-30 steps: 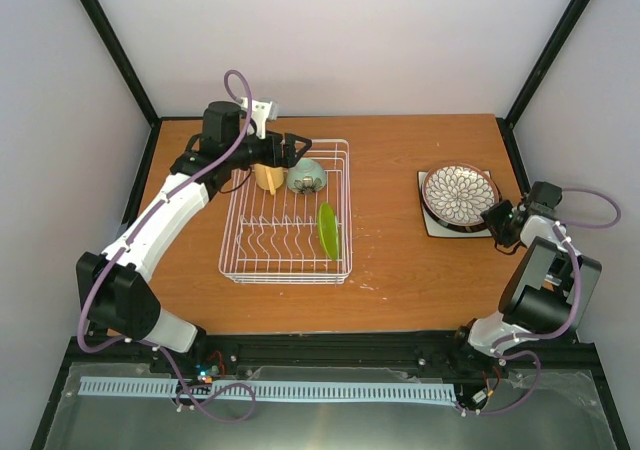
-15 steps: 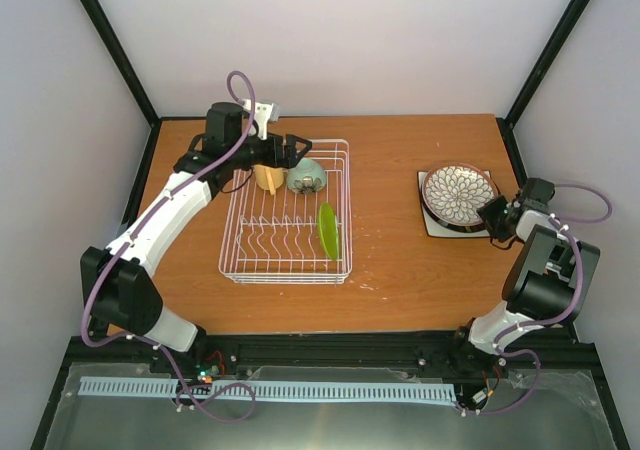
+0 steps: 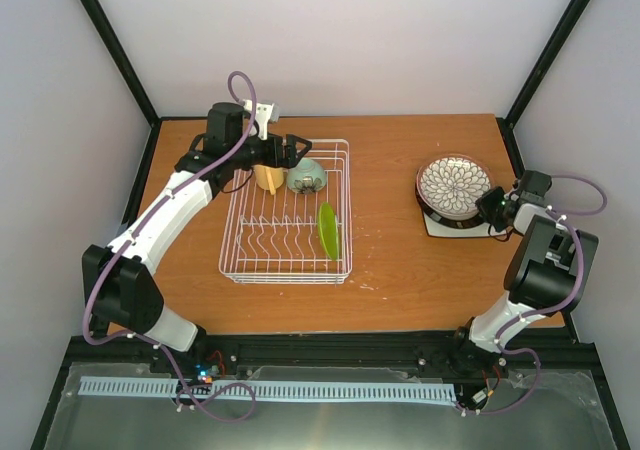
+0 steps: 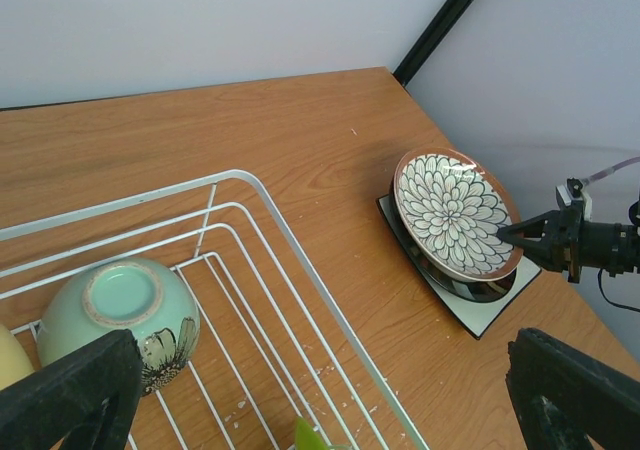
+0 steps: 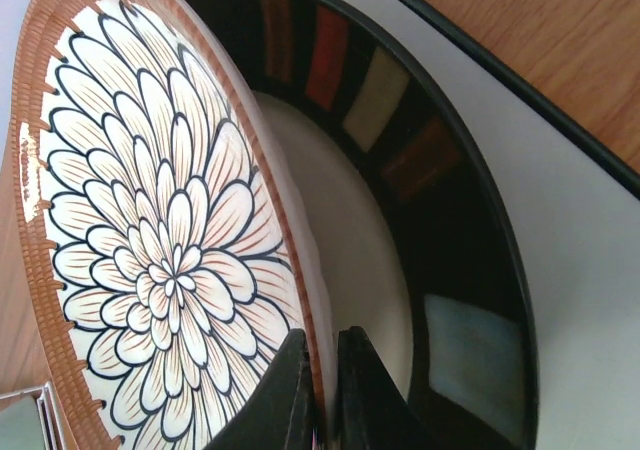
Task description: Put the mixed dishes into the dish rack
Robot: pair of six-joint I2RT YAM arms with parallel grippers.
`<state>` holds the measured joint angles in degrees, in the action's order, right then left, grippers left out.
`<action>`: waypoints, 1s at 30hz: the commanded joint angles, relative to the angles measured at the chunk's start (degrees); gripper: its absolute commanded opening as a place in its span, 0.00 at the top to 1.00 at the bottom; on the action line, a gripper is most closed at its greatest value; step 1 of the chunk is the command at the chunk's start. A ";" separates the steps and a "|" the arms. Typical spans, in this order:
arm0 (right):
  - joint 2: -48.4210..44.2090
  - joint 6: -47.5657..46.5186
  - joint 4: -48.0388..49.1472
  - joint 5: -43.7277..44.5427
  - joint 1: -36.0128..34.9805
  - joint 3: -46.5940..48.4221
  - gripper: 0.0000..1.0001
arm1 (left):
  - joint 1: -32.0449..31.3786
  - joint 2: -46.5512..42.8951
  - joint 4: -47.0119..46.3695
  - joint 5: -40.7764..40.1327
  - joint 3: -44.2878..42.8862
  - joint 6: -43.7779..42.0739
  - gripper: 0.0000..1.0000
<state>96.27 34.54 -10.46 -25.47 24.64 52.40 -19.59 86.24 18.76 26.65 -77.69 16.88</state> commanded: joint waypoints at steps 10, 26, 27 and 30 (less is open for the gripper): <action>-3.53 3.80 14.49 -12.76 -1.00 -7.30 0.97 | 0.79 -0.42 -1.29 3.28 -0.82 -1.23 0.00; -5.69 37.73 68.34 -35.01 -1.34 -18.08 0.97 | 0.79 0.85 -8.90 23.56 -0.44 6.82 0.00; -5.35 40.35 70.92 -35.38 -1.71 -18.54 0.97 | 0.79 0.73 -9.08 24.90 -0.55 7.57 0.00; -4.65 46.89 81.08 -35.25 -4.04 -19.69 0.97 | 0.02 0.80 -10.83 27.03 -1.36 9.36 0.02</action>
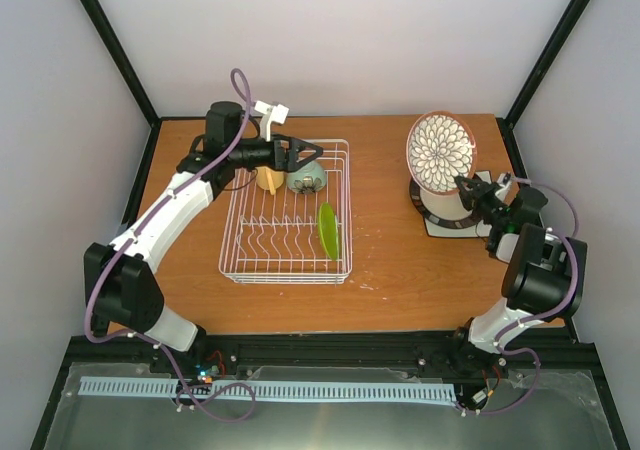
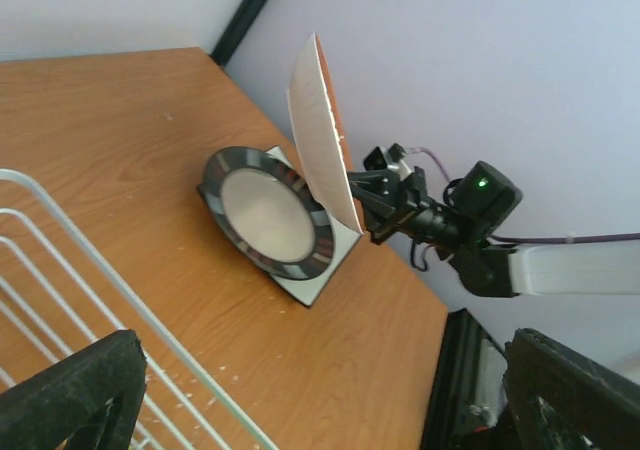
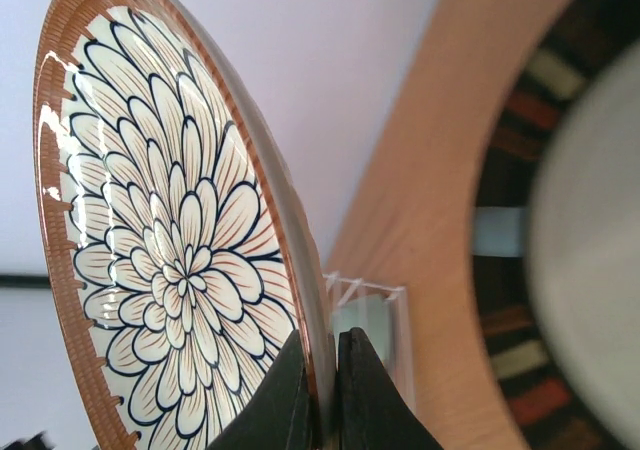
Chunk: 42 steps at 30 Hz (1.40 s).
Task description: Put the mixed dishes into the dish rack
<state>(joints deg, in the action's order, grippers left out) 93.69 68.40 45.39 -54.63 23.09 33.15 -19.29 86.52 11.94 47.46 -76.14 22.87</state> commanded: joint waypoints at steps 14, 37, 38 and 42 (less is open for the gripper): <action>-1.08 11.69 23.94 -0.63 -20.84 4.14 0.97 | -10.35 4.99 2.38 1.35 -10.40 2.84 0.33; -14.06 -10.65 -9.34 5.52 -35.47 12.50 0.97 | -18.04 14.67 17.36 -12.48 -25.83 -2.03 0.99; -14.53 -11.30 -10.18 5.62 -35.65 12.59 0.97 | -18.20 14.66 17.51 -12.92 -25.96 -2.04 0.99; -15.10 -13.01 -12.32 5.79 -36.40 12.74 0.97 | -18.50 15.31 18.97 -13.53 -27.74 -1.81 0.99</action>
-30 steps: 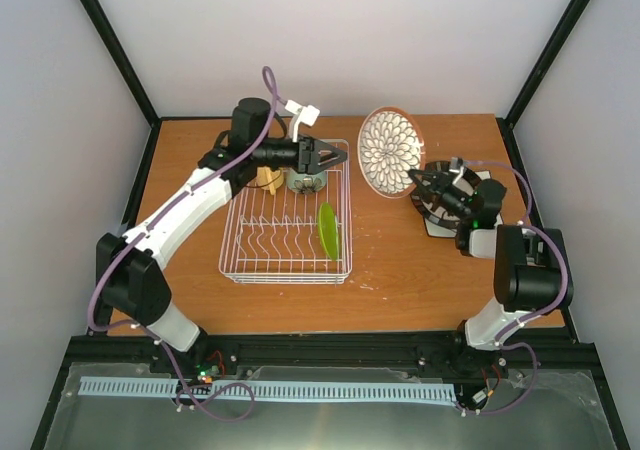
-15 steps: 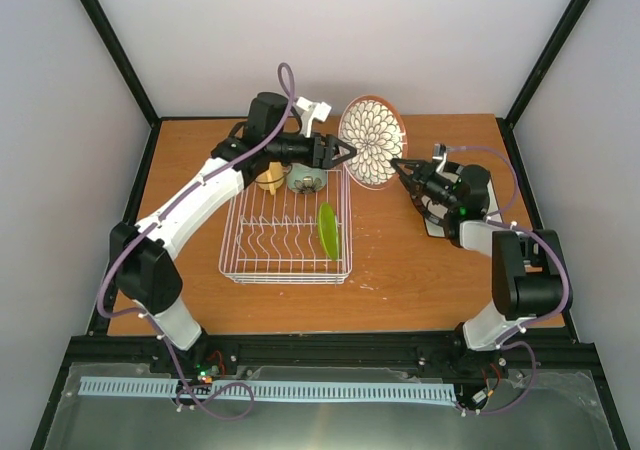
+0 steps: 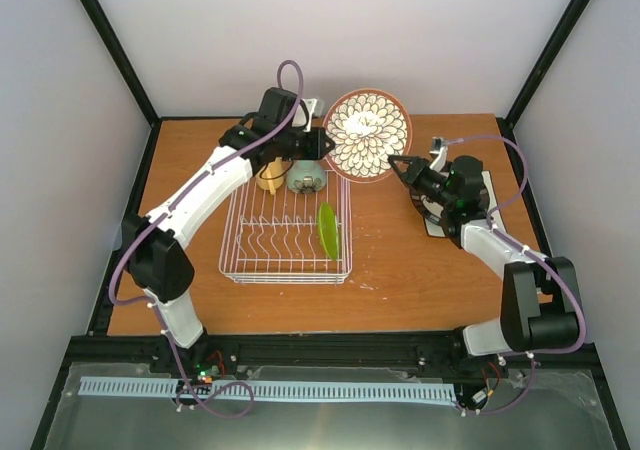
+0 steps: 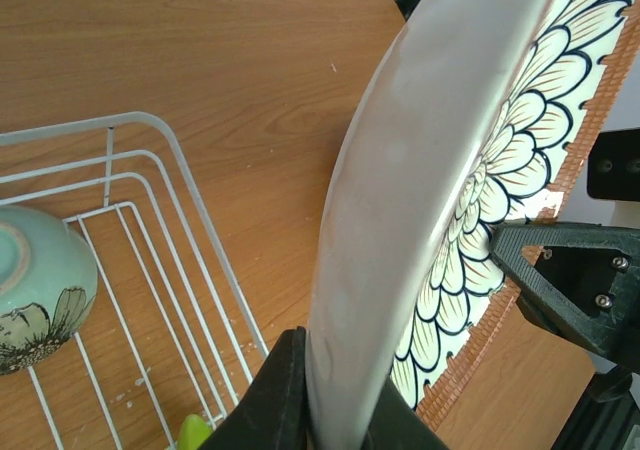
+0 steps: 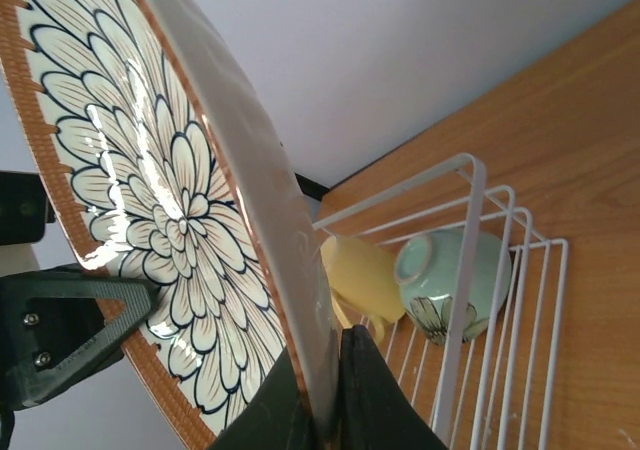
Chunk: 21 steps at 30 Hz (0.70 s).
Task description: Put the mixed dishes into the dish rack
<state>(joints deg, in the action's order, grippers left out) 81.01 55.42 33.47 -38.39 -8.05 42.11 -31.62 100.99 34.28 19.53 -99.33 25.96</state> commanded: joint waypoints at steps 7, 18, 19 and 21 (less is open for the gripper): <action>-2.06 -1.61 -1.13 -9.72 -5.48 2.88 0.91 | -6.35 1.55 8.44 5.37 -14.24 -7.08 0.99; -4.41 -10.68 -11.24 -6.31 -5.36 2.52 0.52 | -5.96 -0.19 38.73 -23.99 -30.72 -5.70 0.99; -4.89 -11.23 -11.86 -6.07 -5.15 2.00 0.52 | -5.84 -1.28 40.49 -27.65 -30.87 -4.30 0.99; -6.16 -12.42 -13.53 -5.03 -4.63 0.83 0.52 | -5.49 -5.05 41.26 -32.83 -28.05 -3.00 0.99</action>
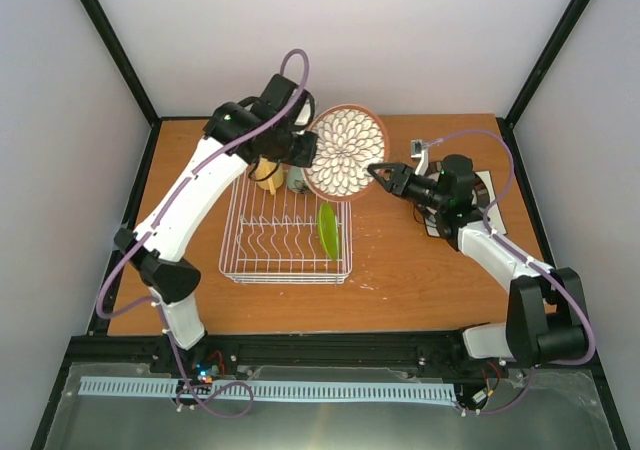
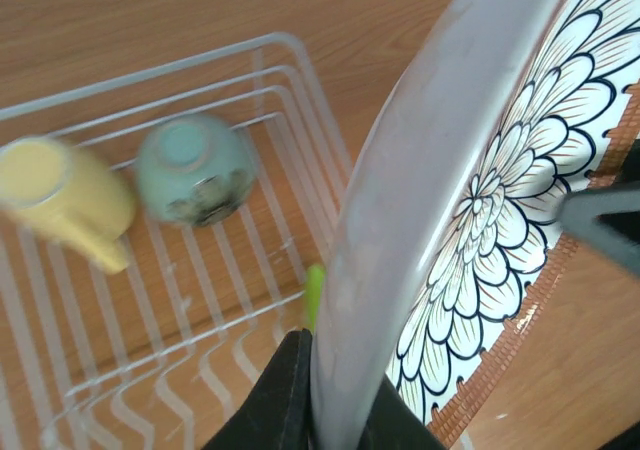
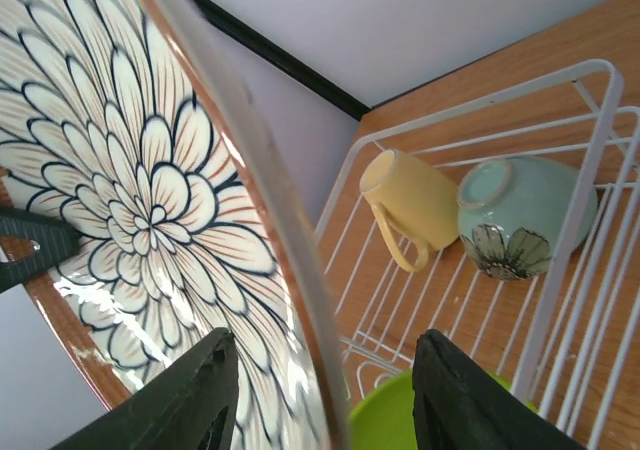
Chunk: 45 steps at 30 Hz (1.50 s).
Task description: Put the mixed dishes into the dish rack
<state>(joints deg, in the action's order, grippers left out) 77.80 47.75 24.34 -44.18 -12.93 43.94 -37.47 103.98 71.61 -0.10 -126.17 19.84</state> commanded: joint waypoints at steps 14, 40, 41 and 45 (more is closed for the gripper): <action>-10.25 -12.24 -15.75 4.71 7.17 -4.44 0.51 | 9.89 -24.47 4.06 -20.10 26.57 2.20 0.99; -8.87 -8.86 -12.40 3.54 7.35 -6.56 0.55 | 10.89 -22.87 4.32 -19.51 36.58 6.34 0.99; -8.93 -8.83 -11.76 3.11 7.20 -6.73 0.55 | 11.10 -23.94 4.32 -19.55 36.67 6.01 0.99; -9.71 -14.23 -13.24 4.08 1.97 -4.55 0.58 | 12.82 -24.88 4.26 -16.25 34.62 4.43 0.99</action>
<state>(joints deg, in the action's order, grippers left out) 69.12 38.28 10.61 -40.12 -6.61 37.80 -26.33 82.52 77.65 -17.21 -86.67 25.98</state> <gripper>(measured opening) 0.430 0.069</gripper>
